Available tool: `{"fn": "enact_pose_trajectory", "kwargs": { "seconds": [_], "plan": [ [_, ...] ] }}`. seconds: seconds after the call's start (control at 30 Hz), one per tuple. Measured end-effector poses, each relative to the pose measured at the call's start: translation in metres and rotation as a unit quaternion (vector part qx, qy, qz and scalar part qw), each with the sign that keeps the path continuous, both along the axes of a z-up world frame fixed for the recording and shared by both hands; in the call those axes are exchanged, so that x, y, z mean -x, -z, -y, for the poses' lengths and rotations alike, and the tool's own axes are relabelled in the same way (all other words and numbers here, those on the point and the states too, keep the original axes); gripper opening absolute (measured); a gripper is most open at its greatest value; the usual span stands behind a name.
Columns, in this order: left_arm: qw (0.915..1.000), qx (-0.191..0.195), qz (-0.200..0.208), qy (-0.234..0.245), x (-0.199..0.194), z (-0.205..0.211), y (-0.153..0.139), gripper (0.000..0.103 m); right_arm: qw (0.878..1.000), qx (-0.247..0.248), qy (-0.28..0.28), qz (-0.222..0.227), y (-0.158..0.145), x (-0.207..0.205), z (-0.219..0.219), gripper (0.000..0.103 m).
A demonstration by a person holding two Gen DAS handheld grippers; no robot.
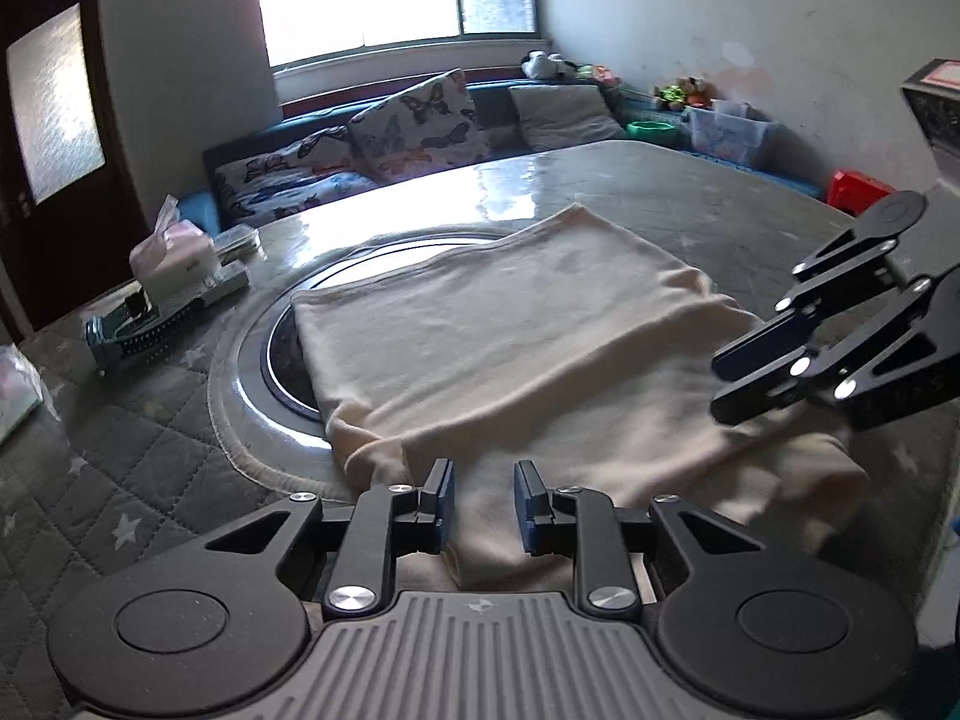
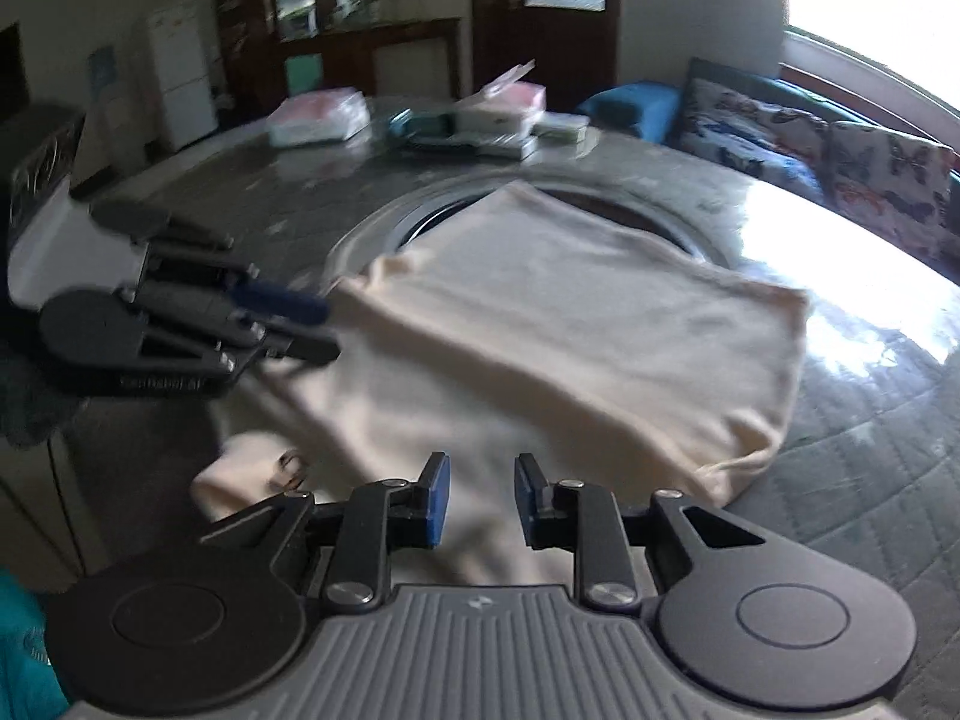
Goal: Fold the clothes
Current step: 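Press and tuck the folded side edge with the right gripper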
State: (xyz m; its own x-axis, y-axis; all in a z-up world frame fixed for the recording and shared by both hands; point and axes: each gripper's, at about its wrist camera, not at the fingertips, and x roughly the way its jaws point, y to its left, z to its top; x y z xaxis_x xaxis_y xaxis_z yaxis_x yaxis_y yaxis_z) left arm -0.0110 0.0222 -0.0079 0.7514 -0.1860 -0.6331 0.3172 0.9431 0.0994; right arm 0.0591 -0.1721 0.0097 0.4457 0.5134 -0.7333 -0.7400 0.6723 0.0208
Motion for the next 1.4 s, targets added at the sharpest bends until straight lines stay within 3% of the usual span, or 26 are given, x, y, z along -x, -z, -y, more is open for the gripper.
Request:
{"fn": "enact_pose_trajectory", "kwargs": {
  "seconds": [0.23, 0.5, 0.73, 1.27, 1.37, 1.4],
  "plan": [
    [0.9969, -0.051, 0.019, 0.056, 0.035, 0.007, -0.006, 0.025, 1.000, 0.003, -0.017, 0.005, 0.001, 0.015, -0.006, 0.023],
    [0.9927, -0.086, 0.005, 0.084, 0.056, 0.008, 0.006, 0.026, 1.000, -0.007, 0.010, 0.010, 0.003, -0.007, -0.007, 0.026],
    [0.9878, -0.108, 0.024, 0.110, 0.061, 0.016, 0.013, 0.026, 0.999, -0.012, 0.034, 0.013, 0.006, -0.026, -0.008, 0.027],
    [0.9832, -0.115, 0.049, 0.132, 0.068, 0.019, 0.016, 0.026, 0.999, 0.025, 0.020, 0.006, 0.004, 0.016, 0.024, 0.027],
    [0.9813, -0.122, 0.048, 0.141, 0.072, 0.018, 0.016, 0.027, 1.000, 0.024, 0.018, 0.007, 0.005, 0.017, 0.024, 0.027],
    [0.9806, -0.122, 0.047, 0.146, 0.074, 0.019, 0.016, 0.033, 1.000, 0.022, 0.018, 0.006, 0.004, 0.018, 0.024, 0.027]
  ]
}}
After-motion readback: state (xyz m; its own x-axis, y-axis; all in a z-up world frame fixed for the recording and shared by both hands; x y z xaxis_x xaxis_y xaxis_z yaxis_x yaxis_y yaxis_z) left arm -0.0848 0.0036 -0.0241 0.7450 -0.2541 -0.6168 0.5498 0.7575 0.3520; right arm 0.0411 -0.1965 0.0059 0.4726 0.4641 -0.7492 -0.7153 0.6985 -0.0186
